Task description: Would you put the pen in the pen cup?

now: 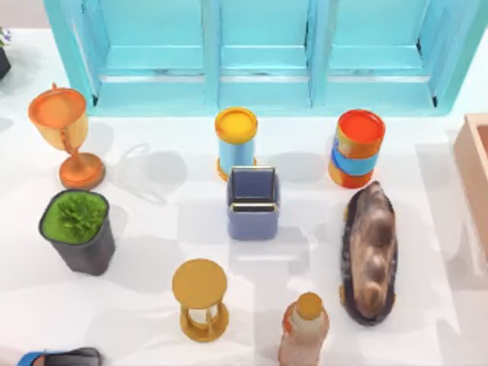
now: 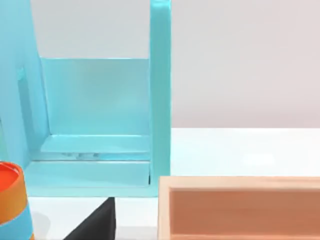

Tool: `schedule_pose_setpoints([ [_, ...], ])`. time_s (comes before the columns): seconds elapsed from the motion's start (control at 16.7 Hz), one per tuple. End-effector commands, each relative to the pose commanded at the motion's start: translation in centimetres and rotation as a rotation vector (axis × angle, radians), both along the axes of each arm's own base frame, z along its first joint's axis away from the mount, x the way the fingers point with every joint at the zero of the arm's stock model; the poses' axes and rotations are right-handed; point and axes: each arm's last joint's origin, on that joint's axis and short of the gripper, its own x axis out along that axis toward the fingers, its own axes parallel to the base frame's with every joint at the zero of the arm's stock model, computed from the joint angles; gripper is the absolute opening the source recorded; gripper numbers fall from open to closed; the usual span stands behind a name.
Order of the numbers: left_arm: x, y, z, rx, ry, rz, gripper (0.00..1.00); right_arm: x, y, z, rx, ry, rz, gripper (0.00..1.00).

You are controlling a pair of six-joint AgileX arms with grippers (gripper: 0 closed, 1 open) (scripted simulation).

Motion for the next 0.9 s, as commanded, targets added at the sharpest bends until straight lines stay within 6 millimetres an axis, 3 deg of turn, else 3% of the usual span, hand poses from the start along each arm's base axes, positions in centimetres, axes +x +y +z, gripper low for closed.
schedule_pose_setpoints([
  [0.18, 0.0, 0.0, 0.0, 0.0, 0.0, 0.0, 0.02, 0.0, 0.0, 0.0, 0.0, 0.0, 0.0, 1.0],
  [0.24, 0.0, 0.0, 0.0, 0.0, 0.0, 0.0, 0.0, 0.0, 0.0, 0.0, 0.0, 0.0, 0.0, 1.0],
  [0.66, 0.0, 0.0, 0.0, 0.0, 0.0, 0.0, 0.0, 0.0, 0.0, 0.0, 0.0, 0.0, 0.0, 1.0],
  [0.72, -1.2, 1.2, 3.0, 0.044, -0.014, 0.023, 0.0, 0.0, 0.0, 0.0, 0.0, 0.0, 0.0, 1.0],
  [0.9, -2.0, 1.9, 3.9, 0.043, -0.016, 0.029, 0.0, 0.0, 0.0, 0.0, 0.0, 0.0, 0.0, 1.0],
])
